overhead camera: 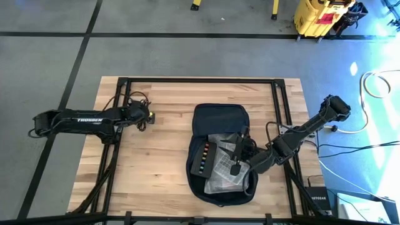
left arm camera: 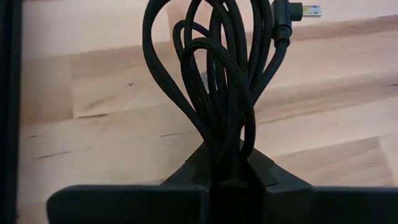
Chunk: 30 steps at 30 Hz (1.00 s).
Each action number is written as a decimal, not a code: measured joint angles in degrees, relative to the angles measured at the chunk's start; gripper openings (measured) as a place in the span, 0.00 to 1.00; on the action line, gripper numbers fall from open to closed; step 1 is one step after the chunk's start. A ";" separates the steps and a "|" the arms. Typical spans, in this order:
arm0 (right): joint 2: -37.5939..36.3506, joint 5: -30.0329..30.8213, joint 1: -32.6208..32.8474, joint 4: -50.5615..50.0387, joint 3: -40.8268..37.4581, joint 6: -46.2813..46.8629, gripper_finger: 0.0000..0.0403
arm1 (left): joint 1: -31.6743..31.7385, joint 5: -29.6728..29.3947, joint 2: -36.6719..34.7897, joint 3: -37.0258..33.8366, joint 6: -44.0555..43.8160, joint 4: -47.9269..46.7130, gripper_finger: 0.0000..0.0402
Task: Unpack backpack
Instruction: Remove the black charger cable from the black backpack
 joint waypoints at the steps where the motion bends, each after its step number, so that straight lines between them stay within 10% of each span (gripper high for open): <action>1: 0.00 0.00 0.00 0.02 0.00 0.00 0.23 | 0.00 0.02 0.02 -0.40 -0.02 0.69 0.04; 30: 0.63 -0.17 0.00 0.17 0.00 -0.07 0.23 | 0.39 2.73 -0.05 -4.56 -1.22 6.05 0.08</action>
